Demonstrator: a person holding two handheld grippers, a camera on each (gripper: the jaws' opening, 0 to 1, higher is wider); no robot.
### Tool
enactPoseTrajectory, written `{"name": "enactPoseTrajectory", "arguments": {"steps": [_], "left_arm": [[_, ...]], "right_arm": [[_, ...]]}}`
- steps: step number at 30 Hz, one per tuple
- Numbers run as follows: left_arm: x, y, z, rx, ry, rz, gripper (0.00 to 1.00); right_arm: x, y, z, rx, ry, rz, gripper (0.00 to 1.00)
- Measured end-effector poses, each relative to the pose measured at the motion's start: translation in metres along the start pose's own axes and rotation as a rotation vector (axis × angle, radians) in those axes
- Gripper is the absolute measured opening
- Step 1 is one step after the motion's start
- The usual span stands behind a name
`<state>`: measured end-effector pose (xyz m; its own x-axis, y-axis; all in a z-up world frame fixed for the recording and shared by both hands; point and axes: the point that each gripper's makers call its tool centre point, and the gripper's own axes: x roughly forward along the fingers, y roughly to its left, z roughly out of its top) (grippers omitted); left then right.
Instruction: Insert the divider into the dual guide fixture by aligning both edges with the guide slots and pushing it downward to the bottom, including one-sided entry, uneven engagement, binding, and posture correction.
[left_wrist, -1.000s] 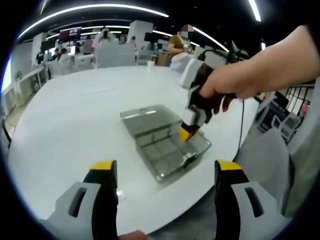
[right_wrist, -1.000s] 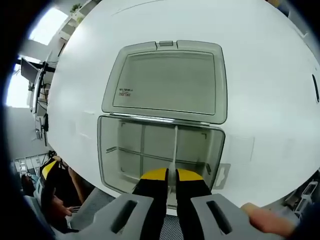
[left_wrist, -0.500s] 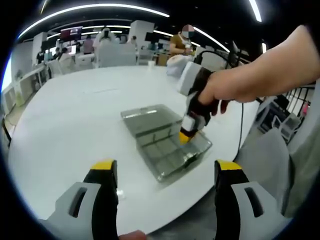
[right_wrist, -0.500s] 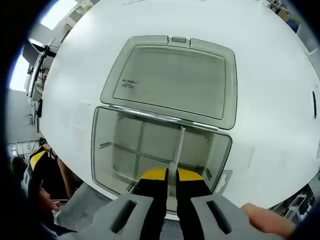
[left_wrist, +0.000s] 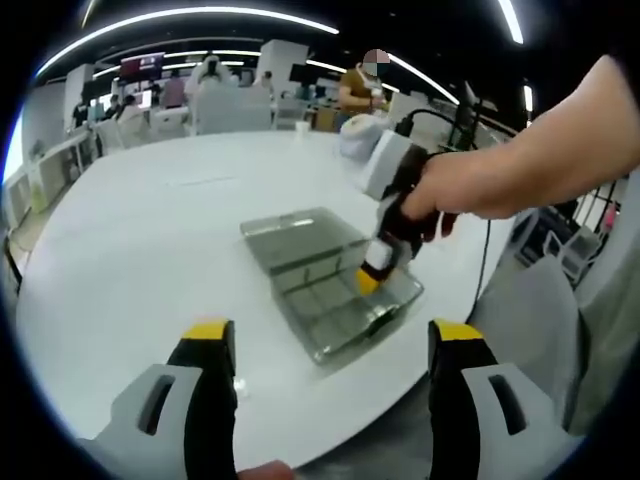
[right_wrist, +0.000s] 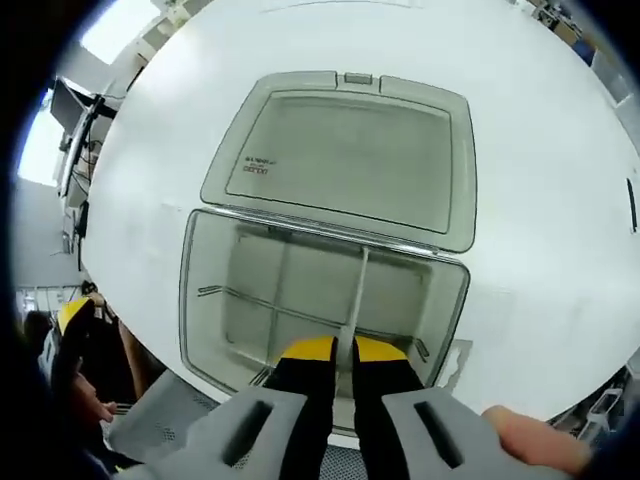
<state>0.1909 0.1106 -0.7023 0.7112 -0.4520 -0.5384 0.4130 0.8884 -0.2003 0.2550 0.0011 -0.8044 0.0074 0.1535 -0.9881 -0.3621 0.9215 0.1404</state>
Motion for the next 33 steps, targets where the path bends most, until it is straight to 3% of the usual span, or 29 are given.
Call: {"name": "enactPoseTrajectory", "arguments": {"steps": [8, 19, 22, 33], "left_arm": [[0.001, -0.002, 0.003, 0.01, 0.001, -0.005, 0.77], [-0.001, -0.001, 0.002, 0.01, 0.003, -0.003, 0.77], [-0.001, -0.002, 0.002, 0.012, 0.002, -0.004, 0.77], [-0.004, -0.002, -0.001, 0.012, 0.007, 0.003, 0.77]], "right_arm": [[0.003, 0.002, 0.0, -0.072, 0.009, 0.004, 0.04], [-0.018, 0.006, 0.007, -0.044, -0.014, 0.039, 0.06], [-0.023, 0.004, 0.01, -0.047, -0.014, 0.027, 0.02], [-0.02, 0.007, 0.01, -0.054, -0.005, -0.004, 0.01]]}}
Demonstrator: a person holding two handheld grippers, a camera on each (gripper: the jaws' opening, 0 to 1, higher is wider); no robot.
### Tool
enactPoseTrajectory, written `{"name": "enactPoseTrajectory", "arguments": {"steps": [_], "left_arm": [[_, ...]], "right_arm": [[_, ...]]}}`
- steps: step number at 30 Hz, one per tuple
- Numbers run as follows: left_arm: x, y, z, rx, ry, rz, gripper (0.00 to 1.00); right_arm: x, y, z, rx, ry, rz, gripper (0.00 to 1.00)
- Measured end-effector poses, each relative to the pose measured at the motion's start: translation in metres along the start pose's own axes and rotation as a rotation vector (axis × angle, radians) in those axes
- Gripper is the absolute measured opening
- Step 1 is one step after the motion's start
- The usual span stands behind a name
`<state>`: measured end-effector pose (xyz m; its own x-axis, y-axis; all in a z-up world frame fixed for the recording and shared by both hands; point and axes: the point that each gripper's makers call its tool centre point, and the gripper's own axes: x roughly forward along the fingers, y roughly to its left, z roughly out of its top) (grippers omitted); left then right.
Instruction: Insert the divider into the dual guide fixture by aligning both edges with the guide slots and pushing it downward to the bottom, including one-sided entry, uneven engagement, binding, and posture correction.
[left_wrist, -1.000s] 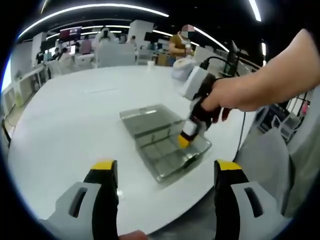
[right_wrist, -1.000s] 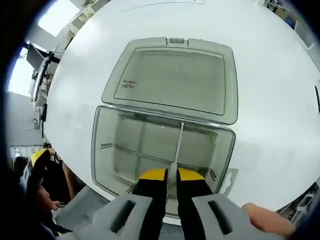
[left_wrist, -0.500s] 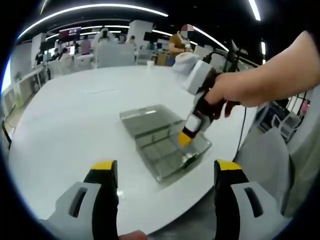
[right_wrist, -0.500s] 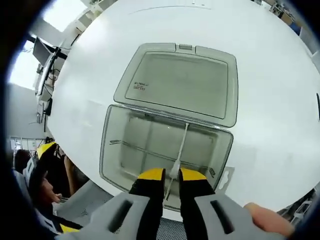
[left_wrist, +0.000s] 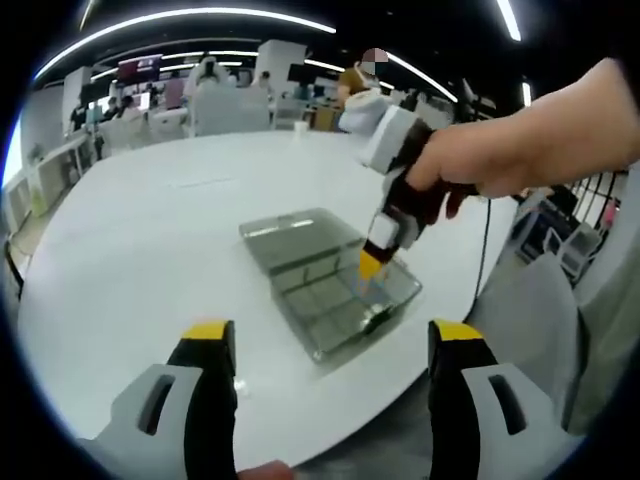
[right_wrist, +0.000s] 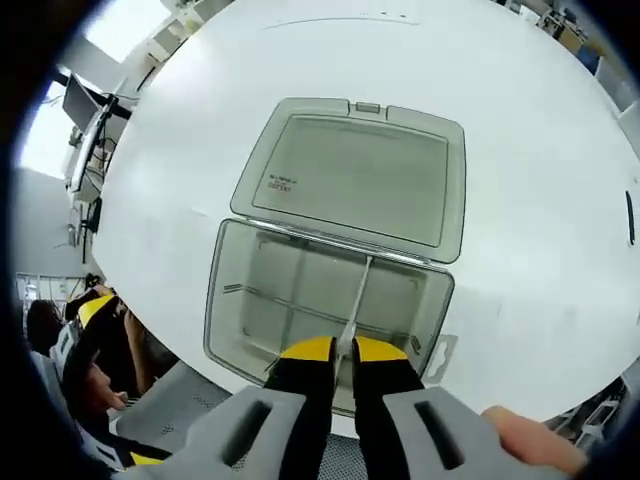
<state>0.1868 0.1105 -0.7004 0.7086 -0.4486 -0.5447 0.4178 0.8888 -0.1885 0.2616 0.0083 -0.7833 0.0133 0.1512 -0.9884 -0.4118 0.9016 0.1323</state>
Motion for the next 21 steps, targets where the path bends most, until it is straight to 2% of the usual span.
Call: {"name": "enactPoseTrajectory", "arguments": {"steps": [8, 14, 21], "left_arm": [[-0.001, -0.002, 0.001, 0.001, 0.001, 0.003, 0.77], [-0.002, -0.006, -0.001, 0.006, 0.006, 0.0, 0.76], [-0.006, -0.003, -0.003, 0.01, 0.009, 0.008, 0.76]], "right_arm": [[0.005, -0.001, -0.001, 0.014, 0.008, -0.032, 0.0], [0.011, -0.005, -0.003, 0.008, -0.009, -0.06, 0.0], [0.014, -0.004, -0.006, 0.003, -0.022, -0.058, 0.0]]}}
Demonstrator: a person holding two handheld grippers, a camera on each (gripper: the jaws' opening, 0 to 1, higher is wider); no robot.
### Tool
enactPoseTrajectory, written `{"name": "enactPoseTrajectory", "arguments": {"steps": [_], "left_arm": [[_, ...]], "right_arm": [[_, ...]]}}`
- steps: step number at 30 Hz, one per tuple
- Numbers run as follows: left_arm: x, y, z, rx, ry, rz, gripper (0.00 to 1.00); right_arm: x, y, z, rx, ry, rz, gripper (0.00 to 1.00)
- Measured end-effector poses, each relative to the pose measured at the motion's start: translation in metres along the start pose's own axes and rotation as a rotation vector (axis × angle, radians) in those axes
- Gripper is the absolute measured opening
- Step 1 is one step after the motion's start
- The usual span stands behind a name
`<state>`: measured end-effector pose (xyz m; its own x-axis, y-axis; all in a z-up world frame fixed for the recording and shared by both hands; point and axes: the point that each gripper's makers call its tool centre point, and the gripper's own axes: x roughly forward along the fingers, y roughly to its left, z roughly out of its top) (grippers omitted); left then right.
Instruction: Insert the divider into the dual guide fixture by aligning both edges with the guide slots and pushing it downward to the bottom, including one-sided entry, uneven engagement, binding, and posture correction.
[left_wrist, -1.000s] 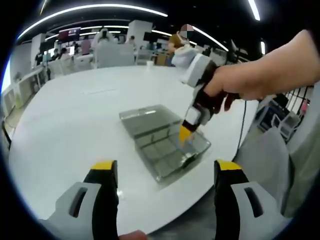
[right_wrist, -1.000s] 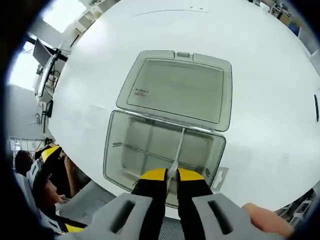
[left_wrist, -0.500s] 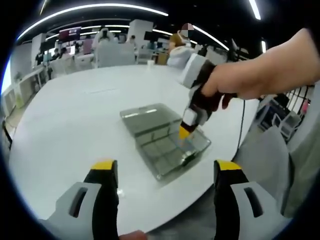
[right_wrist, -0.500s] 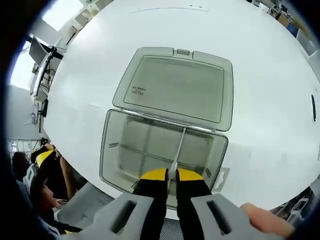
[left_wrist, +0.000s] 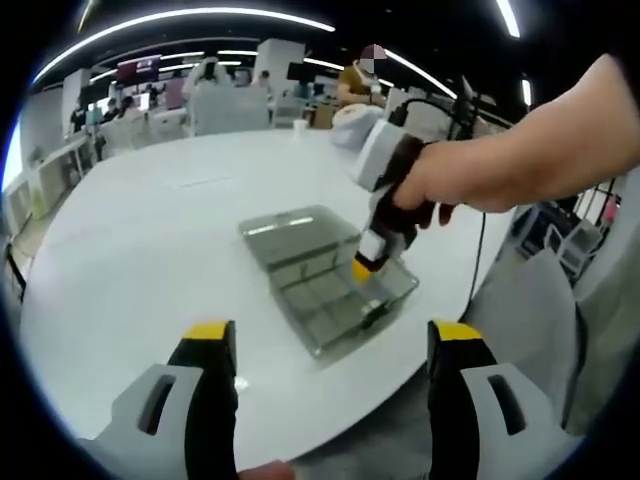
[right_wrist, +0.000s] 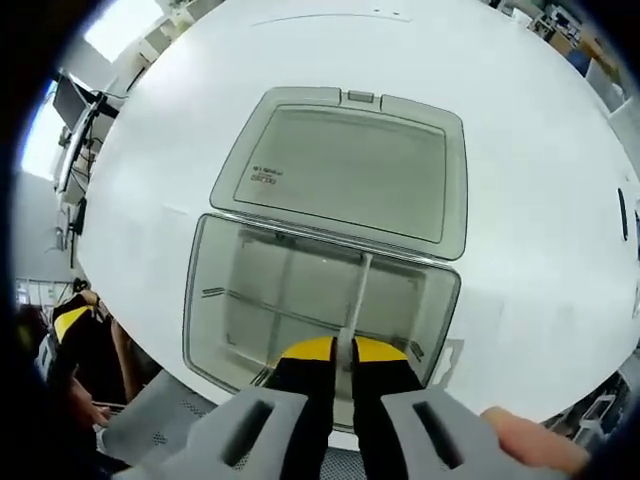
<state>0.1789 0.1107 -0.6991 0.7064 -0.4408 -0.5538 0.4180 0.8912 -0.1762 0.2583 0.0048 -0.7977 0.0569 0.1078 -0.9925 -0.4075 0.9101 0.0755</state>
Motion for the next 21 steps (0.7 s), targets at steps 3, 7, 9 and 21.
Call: {"name": "enactPoseTrajectory", "arguments": {"steps": [3, 7, 9, 21], "left_arm": [[-0.002, 0.002, -0.002, 0.0, 0.006, 0.006, 0.76], [-0.004, 0.005, -0.002, 0.0, 0.008, 0.01, 0.77], [-0.004, 0.005, -0.002, 0.004, 0.011, 0.01, 0.77], [-0.01, 0.011, 0.001, 0.036, 0.025, 0.008, 0.77]], "right_arm": [[-0.002, -0.001, 0.0, 0.011, 0.009, 0.027, 0.01], [-0.008, -0.001, 0.006, -0.114, -0.044, 0.013, 0.07], [-0.012, 0.003, 0.004, -0.1, -0.04, 0.04, 0.12], [-0.047, 0.009, 0.012, -0.188, -0.208, 0.121, 0.26]]}}
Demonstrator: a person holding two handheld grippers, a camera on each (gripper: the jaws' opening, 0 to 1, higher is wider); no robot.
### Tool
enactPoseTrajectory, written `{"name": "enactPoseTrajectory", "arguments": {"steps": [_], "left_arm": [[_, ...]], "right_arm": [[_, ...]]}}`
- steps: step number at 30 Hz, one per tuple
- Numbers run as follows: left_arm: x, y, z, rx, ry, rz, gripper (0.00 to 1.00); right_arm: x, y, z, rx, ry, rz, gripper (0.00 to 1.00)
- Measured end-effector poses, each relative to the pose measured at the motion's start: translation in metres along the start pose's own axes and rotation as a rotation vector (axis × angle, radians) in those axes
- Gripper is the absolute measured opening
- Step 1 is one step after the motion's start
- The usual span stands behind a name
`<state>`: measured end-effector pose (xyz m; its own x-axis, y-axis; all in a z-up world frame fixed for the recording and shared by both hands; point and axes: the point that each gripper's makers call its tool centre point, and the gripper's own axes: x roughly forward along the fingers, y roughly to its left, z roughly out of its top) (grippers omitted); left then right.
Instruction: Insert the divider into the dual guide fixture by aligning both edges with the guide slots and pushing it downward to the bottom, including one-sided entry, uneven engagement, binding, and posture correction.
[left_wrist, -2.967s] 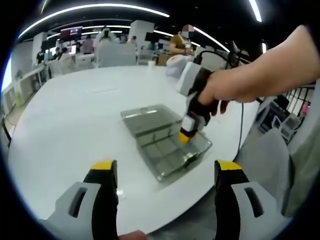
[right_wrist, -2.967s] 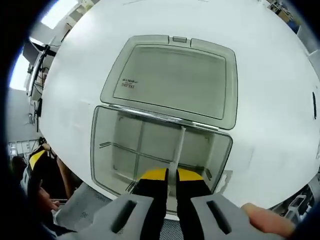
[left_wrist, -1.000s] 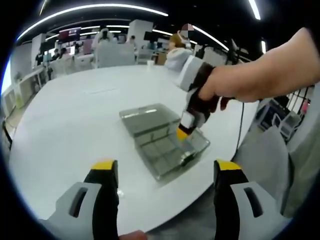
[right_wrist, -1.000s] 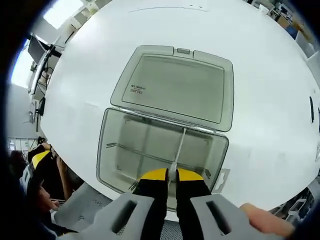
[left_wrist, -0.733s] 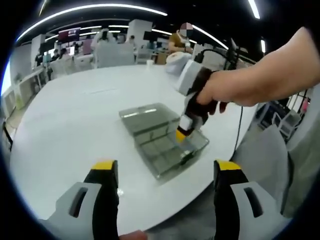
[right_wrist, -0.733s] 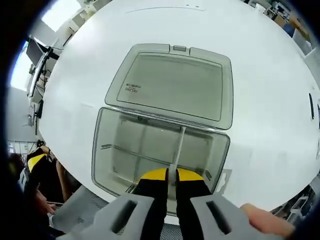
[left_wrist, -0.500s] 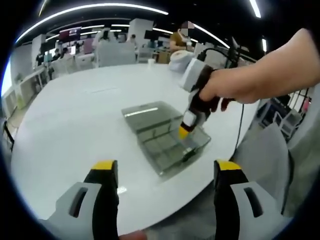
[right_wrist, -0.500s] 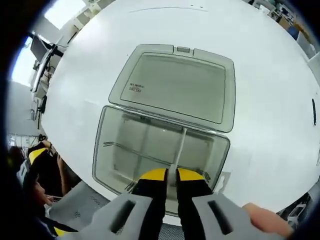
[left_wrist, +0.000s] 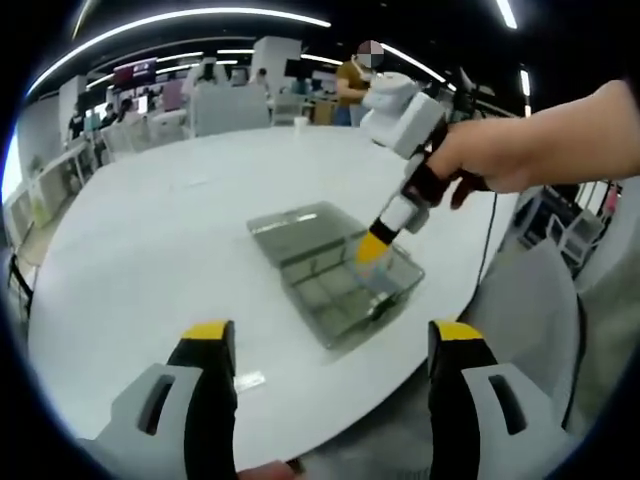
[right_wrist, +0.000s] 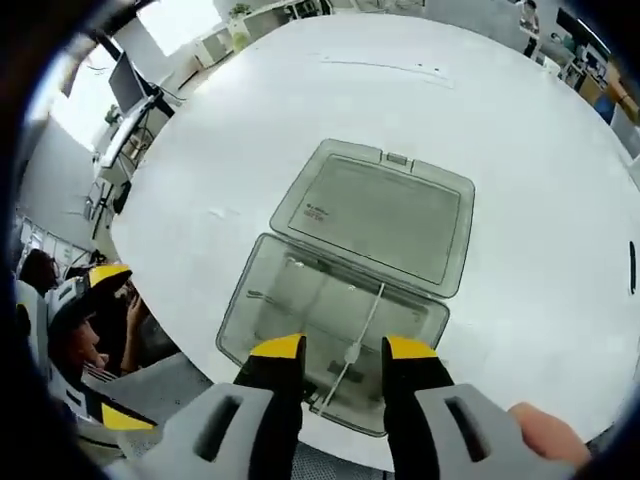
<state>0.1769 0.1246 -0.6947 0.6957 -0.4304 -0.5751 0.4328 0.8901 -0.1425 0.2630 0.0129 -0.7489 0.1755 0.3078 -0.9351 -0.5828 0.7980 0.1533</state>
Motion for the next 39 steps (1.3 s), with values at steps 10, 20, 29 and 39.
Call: {"name": "enactPoseTrajectory", "arguments": {"steps": [10, 20, 29, 39], "left_arm": [[-0.003, 0.0, 0.0, 0.047, 0.021, -0.017, 0.77], [-0.012, 0.005, -0.003, 0.058, 0.039, 0.013, 0.77], [-0.017, 0.004, 0.002, 0.004, 0.049, 0.069, 0.77], [-0.018, 0.012, 0.004, -0.038, 0.074, 0.149, 0.77]], "right_arm": [[-0.012, 0.01, 0.003, -0.11, -0.14, 0.091, 0.29], [-0.022, 0.012, 0.0, -0.211, -0.228, 0.152, 0.28], [-0.03, 0.014, -0.015, -0.329, -0.255, 0.223, 0.28], [-0.041, 0.007, -0.021, -0.416, -0.333, 0.264, 0.36]]}}
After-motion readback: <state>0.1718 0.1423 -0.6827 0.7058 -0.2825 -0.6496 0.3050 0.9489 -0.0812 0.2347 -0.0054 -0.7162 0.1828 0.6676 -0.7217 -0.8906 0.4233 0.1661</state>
